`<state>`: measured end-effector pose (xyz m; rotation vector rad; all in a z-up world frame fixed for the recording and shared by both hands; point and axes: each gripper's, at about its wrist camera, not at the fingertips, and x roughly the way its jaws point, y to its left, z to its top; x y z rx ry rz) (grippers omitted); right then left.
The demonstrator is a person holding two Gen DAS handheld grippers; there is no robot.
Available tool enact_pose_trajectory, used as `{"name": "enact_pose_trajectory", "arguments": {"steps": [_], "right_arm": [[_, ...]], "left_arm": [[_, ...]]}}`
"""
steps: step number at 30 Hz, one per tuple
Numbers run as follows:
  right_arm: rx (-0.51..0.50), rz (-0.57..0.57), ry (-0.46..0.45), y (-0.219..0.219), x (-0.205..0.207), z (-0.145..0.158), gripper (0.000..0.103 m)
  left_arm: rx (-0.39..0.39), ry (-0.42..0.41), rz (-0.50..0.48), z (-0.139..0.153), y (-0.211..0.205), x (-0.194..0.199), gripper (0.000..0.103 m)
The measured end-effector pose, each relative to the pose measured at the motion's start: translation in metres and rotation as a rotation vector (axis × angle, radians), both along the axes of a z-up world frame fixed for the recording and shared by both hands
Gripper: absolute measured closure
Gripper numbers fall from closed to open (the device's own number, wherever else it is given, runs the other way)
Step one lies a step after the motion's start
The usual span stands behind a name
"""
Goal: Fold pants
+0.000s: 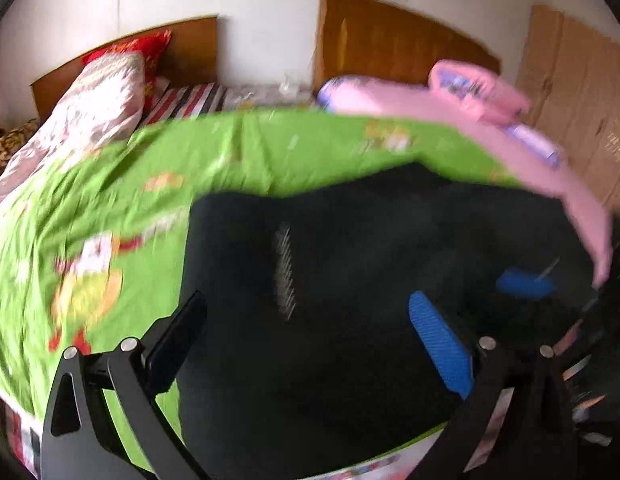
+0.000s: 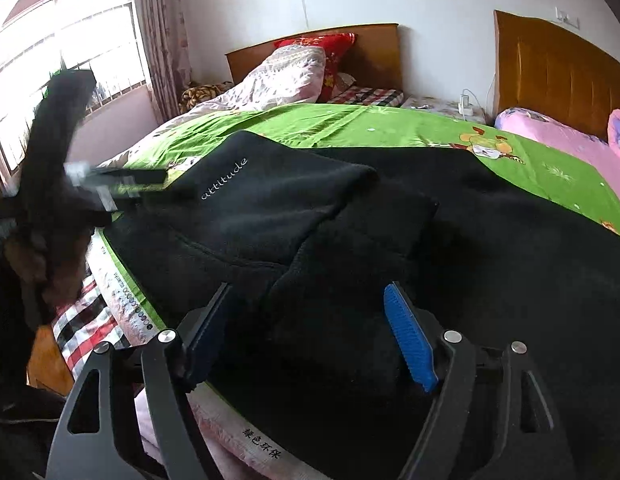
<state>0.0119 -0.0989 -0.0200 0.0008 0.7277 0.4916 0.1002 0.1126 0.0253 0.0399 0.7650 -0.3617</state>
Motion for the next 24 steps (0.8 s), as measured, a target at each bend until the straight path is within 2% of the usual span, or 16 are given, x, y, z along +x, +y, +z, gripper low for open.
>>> {"name": "enact_pose_trajectory", "arguments": {"steps": [2, 4, 6, 8, 10, 12, 14, 17, 19, 21, 22, 24], "right_arm": [[-0.003, -0.002, 0.000, 0.001, -0.001, 0.000, 0.028], [-0.004, -0.002, 0.002, 0.003, -0.002, 0.002, 0.028], [-0.003, -0.002, 0.005, 0.002, -0.003, 0.003, 0.028], [0.001, 0.001, 0.005, 0.002, -0.004, 0.002, 0.027], [0.005, 0.003, 0.006, 0.002, -0.004, 0.002, 0.026], [0.008, 0.005, 0.005, 0.001, -0.004, 0.002, 0.025], [0.011, 0.008, 0.004, 0.002, -0.004, 0.001, 0.023], [-0.010, 0.011, -0.004, 0.006, -0.005, 0.000, 0.020], [-0.008, 0.010, -0.002, 0.006, -0.005, -0.001, 0.020], [-0.001, 0.013, 0.004, 0.005, -0.004, 0.000, 0.020], [0.002, 0.013, 0.008, 0.005, -0.004, 0.000, 0.020], [0.010, 0.001, 0.009, 0.002, -0.004, 0.002, 0.020]], "left_arm": [[-0.036, -0.006, -0.006, 0.018, -0.003, 0.016, 0.002], [-0.072, 0.046, -0.046, 0.019, -0.010, 0.041, 0.002], [-0.096, 0.144, -0.048, -0.001, -0.012, 0.072, 0.002], [-0.062, 0.253, 0.007, -0.031, -0.009, 0.103, 0.002], [-0.112, 0.306, 0.027, -0.042, -0.002, 0.117, 0.002], [-0.111, 0.282, 0.031, -0.030, -0.002, 0.113, 0.002], [-0.097, 0.208, 0.037, -0.009, -0.004, 0.104, 0.002], [-0.052, 0.173, 0.065, 0.000, -0.004, 0.111, 0.002], [-0.006, 0.212, 0.099, -0.012, -0.004, 0.125, 0.002], [0.042, 0.303, 0.151, -0.036, 0.004, 0.145, 0.002], [0.048, 0.322, 0.188, -0.042, 0.008, 0.149, 0.002], [-0.002, 0.339, 0.221, -0.041, 0.017, 0.149, 0.002]]}}
